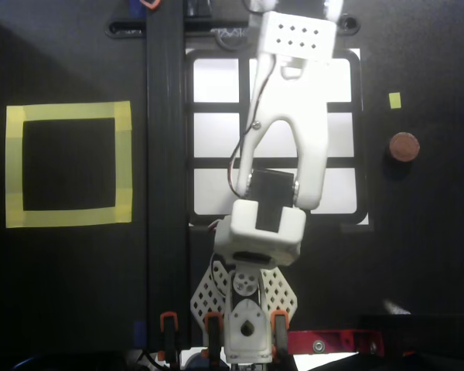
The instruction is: Pick and place at Grid spot 2
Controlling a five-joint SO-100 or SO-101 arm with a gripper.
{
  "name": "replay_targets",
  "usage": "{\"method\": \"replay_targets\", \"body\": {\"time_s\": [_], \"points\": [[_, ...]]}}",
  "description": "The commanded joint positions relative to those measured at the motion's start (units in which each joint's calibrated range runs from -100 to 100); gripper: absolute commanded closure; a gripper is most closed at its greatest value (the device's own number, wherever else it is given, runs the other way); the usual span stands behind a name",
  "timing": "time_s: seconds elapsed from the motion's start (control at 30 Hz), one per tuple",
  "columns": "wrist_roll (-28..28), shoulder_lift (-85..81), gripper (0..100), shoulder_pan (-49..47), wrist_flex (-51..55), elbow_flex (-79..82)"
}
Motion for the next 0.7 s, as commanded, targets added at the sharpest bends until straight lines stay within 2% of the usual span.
{"method": "replay_targets", "body": {"time_s": [0.0,0.23,0.43,0.53,0.67], "points": [[7.47,0.17,100,2.40,-0.77,-2.33],[27.20,0.17,100,14.72,-0.94,-2.23],[40.20,0.69,100,26.62,-1.10,-2.23],[44.59,1.55,100,32.07,-4.26,-2.23],[46.79,2.66,100,36.25,-7.83,-2.23]]}}
